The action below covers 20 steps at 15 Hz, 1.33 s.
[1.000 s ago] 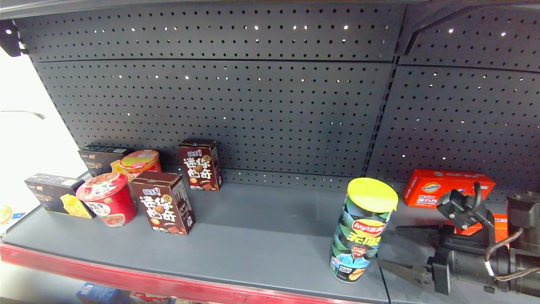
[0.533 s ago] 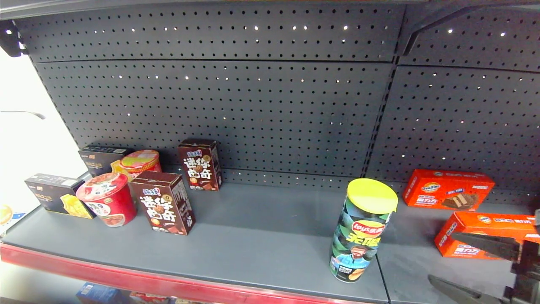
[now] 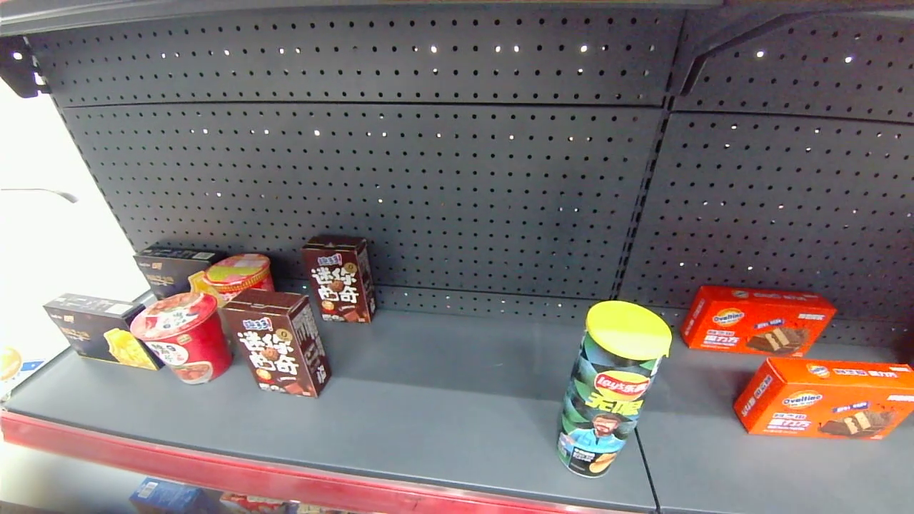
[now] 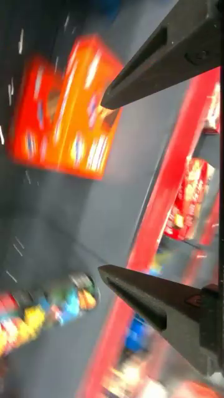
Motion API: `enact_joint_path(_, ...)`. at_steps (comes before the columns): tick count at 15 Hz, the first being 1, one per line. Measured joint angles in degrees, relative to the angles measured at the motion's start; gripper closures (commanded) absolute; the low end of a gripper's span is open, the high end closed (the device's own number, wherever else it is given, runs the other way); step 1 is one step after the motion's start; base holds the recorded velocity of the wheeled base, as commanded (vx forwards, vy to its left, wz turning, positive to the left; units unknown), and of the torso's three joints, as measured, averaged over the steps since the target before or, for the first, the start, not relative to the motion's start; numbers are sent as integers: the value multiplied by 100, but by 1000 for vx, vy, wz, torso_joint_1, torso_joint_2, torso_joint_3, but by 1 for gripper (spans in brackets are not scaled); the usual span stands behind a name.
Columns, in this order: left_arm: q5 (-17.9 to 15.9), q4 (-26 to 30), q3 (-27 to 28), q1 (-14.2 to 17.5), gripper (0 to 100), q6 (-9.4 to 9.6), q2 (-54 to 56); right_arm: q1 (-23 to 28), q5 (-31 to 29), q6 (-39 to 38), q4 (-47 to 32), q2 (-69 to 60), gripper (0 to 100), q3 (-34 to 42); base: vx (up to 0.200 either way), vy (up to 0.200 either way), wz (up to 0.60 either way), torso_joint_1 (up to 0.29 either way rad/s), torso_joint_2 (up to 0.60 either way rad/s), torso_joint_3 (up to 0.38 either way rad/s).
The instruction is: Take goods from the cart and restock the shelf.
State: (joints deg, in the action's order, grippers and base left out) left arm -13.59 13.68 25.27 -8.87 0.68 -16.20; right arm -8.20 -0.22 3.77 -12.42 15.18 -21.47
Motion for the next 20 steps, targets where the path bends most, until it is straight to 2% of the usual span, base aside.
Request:
enact_joint_path(2,-414,-519,79,-256,100,-108,-450,557,4,-21,-35,-816,0,455,0,0,0,0,0,0)
enact_joint_path(4,-679,-1095,88,-527,100,-141,-929,755,-123,154,158,-1220,0,872,0,0,0,0,0,0)
enact_joint_path(6,-805,-1321,74,-735,100,-152,-1335,802,-286,187,1035,-1397,0,1530,0,0,0,0,0,0)
enact_joint_path(9,-874,-1354,127,-840,100,-141,-1740,820,-334,-33,1381,-1496,0,1982,0,0,0,0,0,0)
enact_joint_path(13,-859,-1373,400,-862,100,-137,-2081,820,-345,-112,1398,-1520,0,2035,0,0,0,0,0,0)
enact_joint_path(17,-805,-1349,374,-831,100,-134,-2158,820,-279,-156,1395,-1525,0,2039,0,0,-450,2,3,1)
enact_joint_path(20,-758,-1363,354,-824,100,-141,-2175,825,-286,-161,1395,-1525,0,2037,0,0,0,0,0,0)
